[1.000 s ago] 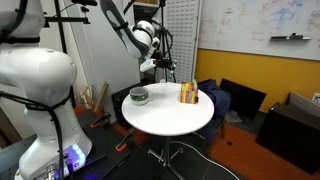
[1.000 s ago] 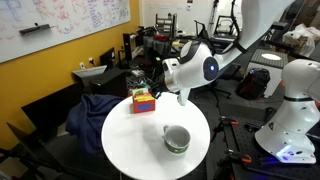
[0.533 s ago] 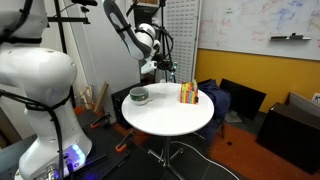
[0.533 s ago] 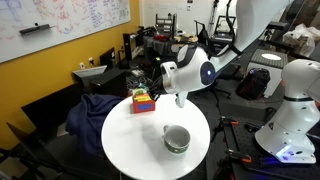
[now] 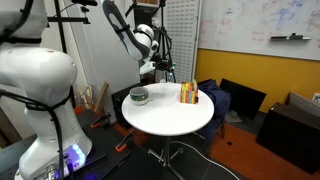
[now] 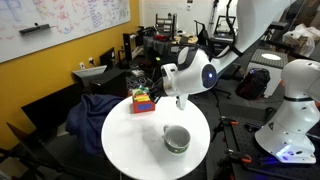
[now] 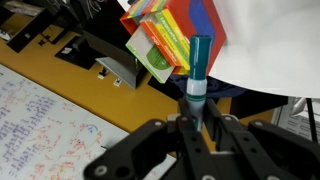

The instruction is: Put the green marker inside the white and green mug

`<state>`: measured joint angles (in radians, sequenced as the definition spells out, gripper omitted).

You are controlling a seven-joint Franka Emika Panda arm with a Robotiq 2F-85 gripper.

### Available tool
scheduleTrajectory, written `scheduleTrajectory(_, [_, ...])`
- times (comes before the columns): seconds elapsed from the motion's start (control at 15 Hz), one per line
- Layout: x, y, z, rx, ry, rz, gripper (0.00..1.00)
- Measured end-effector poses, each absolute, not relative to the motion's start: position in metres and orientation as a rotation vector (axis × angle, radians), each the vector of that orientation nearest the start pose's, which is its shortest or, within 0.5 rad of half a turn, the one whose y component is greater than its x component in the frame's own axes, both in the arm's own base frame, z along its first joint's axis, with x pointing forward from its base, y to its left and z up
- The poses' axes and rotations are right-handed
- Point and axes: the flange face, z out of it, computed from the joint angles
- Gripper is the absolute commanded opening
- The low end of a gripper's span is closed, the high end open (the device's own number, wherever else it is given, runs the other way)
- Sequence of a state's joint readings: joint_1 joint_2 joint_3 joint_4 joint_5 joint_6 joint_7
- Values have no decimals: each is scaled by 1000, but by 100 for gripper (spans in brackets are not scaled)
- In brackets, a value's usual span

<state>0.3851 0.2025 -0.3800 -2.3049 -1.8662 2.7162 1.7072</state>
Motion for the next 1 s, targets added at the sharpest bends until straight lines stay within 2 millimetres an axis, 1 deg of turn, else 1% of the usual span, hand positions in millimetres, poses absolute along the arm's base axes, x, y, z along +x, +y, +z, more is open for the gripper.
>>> scheduleTrajectory(0.33, [498, 67, 245, 2428, 52, 1000, 5])
scheduleTrajectory(0.67, [487, 90, 236, 2410, 21, 1033, 5])
scheduleTrajectory(1.0, [470, 114, 233, 2423, 22, 1060, 5])
